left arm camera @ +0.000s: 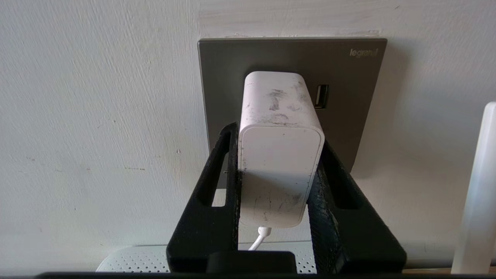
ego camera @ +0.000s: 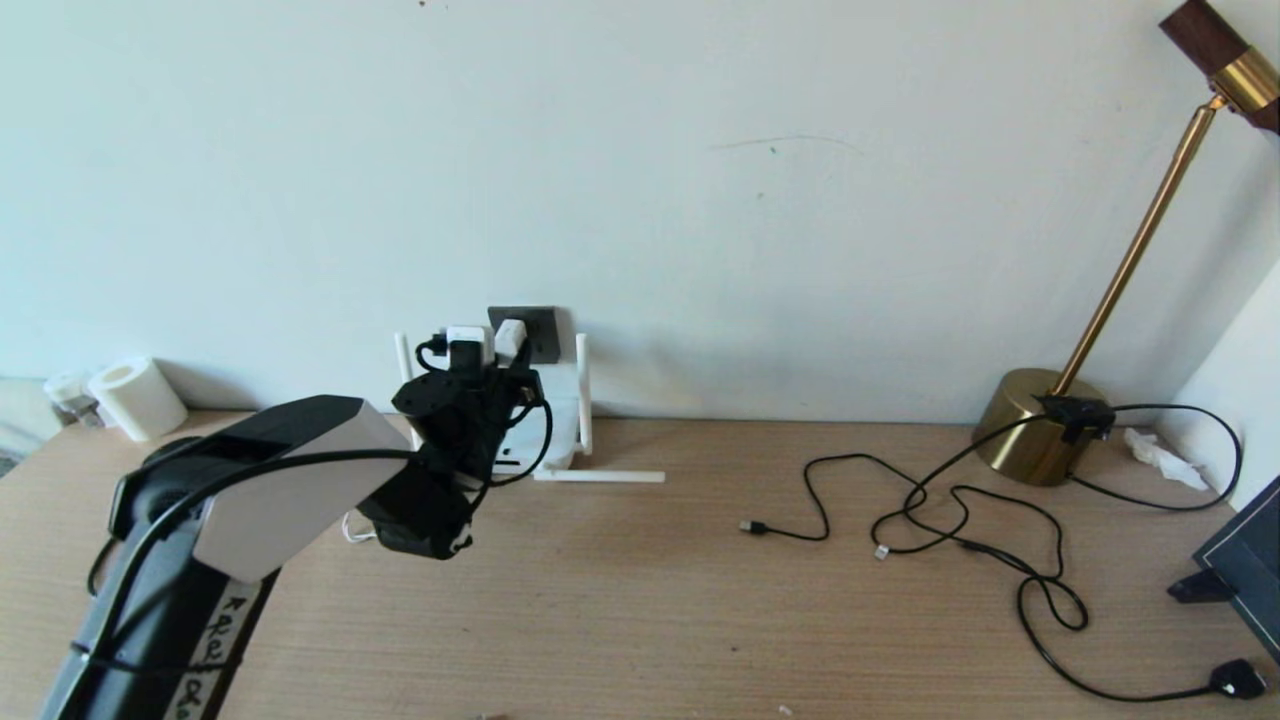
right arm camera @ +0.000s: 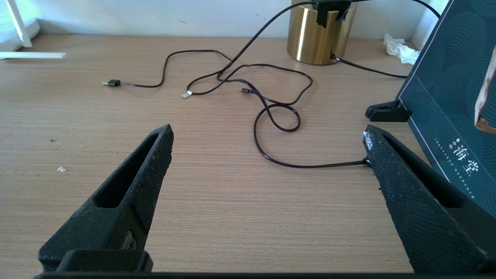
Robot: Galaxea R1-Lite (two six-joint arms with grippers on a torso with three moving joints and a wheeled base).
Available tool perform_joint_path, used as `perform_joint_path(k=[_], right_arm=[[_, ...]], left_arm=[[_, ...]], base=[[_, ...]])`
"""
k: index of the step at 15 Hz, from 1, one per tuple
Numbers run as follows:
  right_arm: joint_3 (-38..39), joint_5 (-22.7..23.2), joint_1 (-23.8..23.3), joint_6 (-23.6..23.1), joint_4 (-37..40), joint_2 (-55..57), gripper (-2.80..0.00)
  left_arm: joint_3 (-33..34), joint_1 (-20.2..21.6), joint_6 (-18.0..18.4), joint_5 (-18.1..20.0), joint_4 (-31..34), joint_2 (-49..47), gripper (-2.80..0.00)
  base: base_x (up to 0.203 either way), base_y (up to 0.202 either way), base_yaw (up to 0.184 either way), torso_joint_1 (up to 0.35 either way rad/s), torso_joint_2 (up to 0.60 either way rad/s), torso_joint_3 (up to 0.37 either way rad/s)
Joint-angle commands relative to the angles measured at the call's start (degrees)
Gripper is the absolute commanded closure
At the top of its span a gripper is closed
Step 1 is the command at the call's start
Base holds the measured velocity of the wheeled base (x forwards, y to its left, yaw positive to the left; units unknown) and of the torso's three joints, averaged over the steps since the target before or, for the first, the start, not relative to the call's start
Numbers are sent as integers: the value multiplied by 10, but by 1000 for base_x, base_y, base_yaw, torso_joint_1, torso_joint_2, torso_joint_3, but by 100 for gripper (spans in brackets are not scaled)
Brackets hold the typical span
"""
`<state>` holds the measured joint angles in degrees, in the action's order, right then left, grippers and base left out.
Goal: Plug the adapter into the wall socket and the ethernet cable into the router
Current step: Pick up plug
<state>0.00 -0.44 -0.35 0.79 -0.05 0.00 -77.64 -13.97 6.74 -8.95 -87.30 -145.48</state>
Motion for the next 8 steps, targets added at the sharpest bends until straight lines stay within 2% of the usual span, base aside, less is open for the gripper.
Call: perform_joint_path(k=[1,8], right_arm=[[0,0,0,0,0,1,-280],[0,0,0,0,0,0,-280]], left_arm=[[-3,0,0,-1,-4,-4,0],[-7,0,0,-2,-4,-18,0]], base=[[0,0,0,0,0,0],[0,0,0,0,0,0]])
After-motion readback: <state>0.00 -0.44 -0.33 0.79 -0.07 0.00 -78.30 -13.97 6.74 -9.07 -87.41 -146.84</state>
